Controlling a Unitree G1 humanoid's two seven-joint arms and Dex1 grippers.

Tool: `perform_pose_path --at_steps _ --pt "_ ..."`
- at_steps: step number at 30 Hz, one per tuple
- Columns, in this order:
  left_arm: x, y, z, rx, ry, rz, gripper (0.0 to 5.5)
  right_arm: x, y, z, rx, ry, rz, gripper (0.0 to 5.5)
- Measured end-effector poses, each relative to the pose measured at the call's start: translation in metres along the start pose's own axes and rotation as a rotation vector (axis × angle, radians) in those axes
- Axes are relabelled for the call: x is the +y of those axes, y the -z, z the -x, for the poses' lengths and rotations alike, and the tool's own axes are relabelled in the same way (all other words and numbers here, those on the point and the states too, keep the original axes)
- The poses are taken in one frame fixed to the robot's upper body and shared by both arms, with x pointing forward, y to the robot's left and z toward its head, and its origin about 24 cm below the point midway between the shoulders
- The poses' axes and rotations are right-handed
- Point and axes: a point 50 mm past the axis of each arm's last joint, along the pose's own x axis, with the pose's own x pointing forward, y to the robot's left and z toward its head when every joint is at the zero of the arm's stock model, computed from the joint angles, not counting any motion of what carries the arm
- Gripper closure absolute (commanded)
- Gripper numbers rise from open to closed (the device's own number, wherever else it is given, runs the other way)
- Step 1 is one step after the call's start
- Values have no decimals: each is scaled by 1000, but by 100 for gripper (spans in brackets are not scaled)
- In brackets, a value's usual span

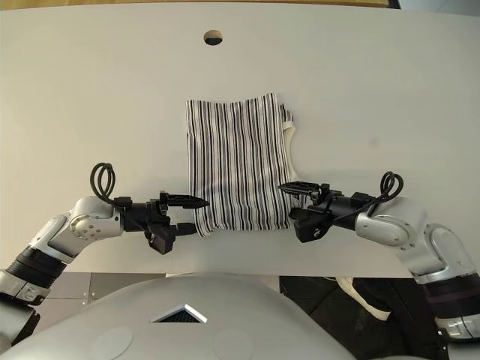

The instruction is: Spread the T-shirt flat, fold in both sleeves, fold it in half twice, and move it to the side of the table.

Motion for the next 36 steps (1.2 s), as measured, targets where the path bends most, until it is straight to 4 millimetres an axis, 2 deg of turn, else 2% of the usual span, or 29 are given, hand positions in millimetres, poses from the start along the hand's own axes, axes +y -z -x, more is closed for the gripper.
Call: perform_pose_path --at_steps 6,8,17,25,30,36 --pt "0 2 -3 -16 1 -3 197 -2 2 -2 -6 15 1 222" --pt "0 3 -3 -23 0 -7 226 -2 3 -1 -4 20 -1 217" --pt "-3 10 -7 -27 4 8 367 5 6 2 3 3 -21 377" --pt "-3 5 -11 -74 9 -25 485 12 9 3 16 -6 -41 533" --pt "1 7 -8 -75 -26 -39 539 13 11 2 15 -5 -44 540" --pt "4 19 1 -32 -104 23 539 17 5 2 -29 34 -100 540"
